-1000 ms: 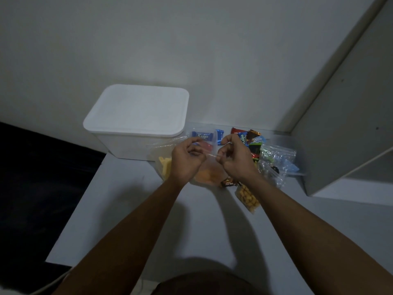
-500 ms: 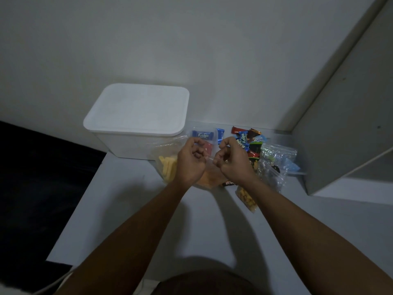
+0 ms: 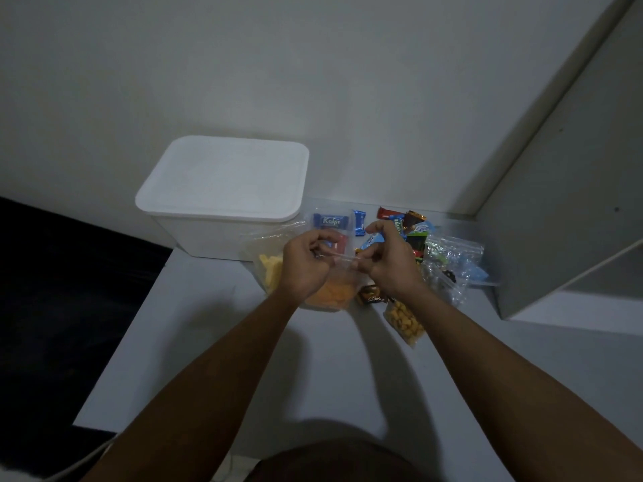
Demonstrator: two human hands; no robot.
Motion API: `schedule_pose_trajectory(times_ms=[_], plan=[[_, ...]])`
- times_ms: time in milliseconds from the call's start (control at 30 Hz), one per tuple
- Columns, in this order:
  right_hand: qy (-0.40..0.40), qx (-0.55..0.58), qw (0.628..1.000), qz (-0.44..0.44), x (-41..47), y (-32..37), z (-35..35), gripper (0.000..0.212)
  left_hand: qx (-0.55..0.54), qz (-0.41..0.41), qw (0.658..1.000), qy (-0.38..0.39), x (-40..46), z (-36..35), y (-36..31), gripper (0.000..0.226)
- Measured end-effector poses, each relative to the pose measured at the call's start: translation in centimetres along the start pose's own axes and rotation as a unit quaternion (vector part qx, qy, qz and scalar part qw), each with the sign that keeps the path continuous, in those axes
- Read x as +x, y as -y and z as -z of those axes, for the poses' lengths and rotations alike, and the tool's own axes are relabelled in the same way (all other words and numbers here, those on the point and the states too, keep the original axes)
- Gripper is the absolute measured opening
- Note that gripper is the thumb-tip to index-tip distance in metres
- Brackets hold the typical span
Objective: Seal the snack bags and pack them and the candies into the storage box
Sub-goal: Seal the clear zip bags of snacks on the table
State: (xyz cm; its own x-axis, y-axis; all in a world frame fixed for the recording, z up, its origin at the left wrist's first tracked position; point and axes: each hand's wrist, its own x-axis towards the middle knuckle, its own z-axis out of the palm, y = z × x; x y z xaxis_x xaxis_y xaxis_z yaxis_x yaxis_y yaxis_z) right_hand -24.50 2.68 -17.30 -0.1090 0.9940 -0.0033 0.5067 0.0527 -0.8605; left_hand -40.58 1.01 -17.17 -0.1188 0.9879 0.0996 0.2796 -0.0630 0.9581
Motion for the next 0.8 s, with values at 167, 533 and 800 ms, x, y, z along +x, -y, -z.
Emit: schedule_pose_trajectory(times_ms=[167, 533, 800], plan=[[-0.001, 0.006, 1.000, -0.015, -0.2, -0.1, 0.7, 0.052, 0.001, 0.029, 0.999, -0.030, 0.3, 0.6, 0.5, 0.029], [0.013, 0.019, 1.000, -0.020, 0.0, 0.6, 1.0, 0.032, -0.039, 0.091, 0.995, -0.032, 0.5, 2.3, 1.5, 0.037], [0.032, -0.004, 0.999, 0.037, -0.4, 1.5, -0.1, 0.037, -0.024, 0.063, 0.998, -0.001, 0.2, 2.8, 1.4, 0.040]])
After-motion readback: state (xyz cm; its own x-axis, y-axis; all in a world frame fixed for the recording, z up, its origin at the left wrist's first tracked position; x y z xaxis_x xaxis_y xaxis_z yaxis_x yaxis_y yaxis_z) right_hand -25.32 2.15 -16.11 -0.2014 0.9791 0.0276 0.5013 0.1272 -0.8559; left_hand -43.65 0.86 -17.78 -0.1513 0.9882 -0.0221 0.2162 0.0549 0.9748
